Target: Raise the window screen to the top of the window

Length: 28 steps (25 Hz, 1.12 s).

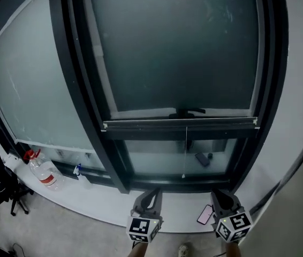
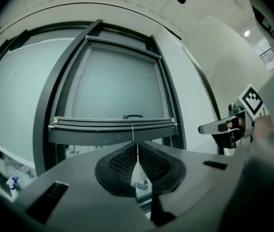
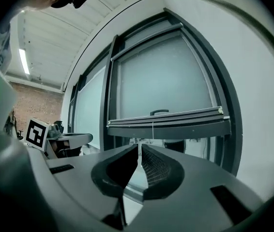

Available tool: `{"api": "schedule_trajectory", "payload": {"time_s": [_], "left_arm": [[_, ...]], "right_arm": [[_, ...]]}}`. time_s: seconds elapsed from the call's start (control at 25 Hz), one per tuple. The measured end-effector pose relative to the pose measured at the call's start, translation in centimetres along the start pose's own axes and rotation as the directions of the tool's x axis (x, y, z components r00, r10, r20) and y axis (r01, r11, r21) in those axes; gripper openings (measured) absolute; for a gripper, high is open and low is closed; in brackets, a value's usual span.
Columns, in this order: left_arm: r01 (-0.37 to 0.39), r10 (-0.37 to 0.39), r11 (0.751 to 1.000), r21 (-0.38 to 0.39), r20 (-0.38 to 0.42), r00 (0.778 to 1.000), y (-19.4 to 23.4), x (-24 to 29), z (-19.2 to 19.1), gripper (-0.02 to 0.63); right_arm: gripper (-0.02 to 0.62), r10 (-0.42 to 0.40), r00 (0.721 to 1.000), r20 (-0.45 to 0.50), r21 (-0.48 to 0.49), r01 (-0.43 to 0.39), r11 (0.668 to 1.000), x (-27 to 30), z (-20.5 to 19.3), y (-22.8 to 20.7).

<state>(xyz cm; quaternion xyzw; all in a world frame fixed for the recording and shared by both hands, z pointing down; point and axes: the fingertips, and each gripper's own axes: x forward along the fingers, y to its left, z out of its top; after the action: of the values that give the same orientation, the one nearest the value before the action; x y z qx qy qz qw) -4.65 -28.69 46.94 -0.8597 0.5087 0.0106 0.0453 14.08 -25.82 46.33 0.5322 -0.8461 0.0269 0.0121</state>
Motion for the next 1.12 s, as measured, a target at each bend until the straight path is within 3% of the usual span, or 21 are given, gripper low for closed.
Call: {"api": "schedule_trajectory", "payload": {"time_s": [0.24, 0.4, 0.52, 0.64, 0.72, 0.8, 0.88, 1.0, 1.12], "left_arm": [[0.01, -0.01, 1.0, 0.016, 0.019, 1.0, 1.1, 8.3, 0.5, 0.005], [-0.004, 0.003, 0.997, 0.071, 0.015, 1.0, 2.8, 11.5, 1.3, 0.003], [-0.006, 0.004, 0.989, 0.15, 0.01, 1.0, 4.7, 13.7, 2.2, 0.003], [0.03, -0.016, 0.948, 0.316, -0.046, 0.999, 6.4, 16.3, 2.3, 0.005], [0.089, -0.047, 0.902, 0.423, -0.11, 0.993, 7.1, 18.0, 2.1, 0.007], [0.157, -0.08, 0.839, 0.52, -0.169, 0.982, 7.7, 19.5, 1.9, 0.092], [0.196, -0.074, 0.77, 0.607, -0.22, 0.973, 8.6, 20.8, 1.8, 0.132], [0.253, -0.025, 0.638, 0.727, -0.31, 0.951, 10.3, 22.4, 1.6, 0.144], [0.306, 0.057, 0.495, 0.814, -0.381, 0.923, 11.9, 23.4, 1.6, 0.143]], "right_arm": [[0.008, 0.013, 1.0, -0.019, -0.061, -0.014, 0.998, 6.6, 2.0, -5.0], [0.006, -0.003, 1.0, -0.027, -0.078, 0.001, 0.997, 9.7, 2.5, -6.4], [0.006, -0.001, 0.999, -0.033, -0.148, -0.003, 0.989, 11.9, 3.5, -7.2], [0.008, 0.019, 0.999, -0.05, -0.302, -0.034, 0.953, 14.5, 5.4, -8.0], [0.048, 0.022, 0.996, -0.082, -0.465, -0.058, 0.884, 16.5, 6.3, -8.6], [0.132, -0.006, 0.99, -0.143, -0.648, -0.089, 0.756, 18.4, 6.6, -9.5], [0.133, -0.051, 0.979, -0.196, -0.778, -0.123, 0.616, 19.8, 6.9, -10.5], [0.132, -0.102, 0.961, -0.259, -0.865, -0.183, 0.467, 21.5, 7.2, -11.7], [0.13, -0.155, 0.924, -0.35, -0.891, -0.278, 0.358, 22.9, 6.8, -12.8]]}}
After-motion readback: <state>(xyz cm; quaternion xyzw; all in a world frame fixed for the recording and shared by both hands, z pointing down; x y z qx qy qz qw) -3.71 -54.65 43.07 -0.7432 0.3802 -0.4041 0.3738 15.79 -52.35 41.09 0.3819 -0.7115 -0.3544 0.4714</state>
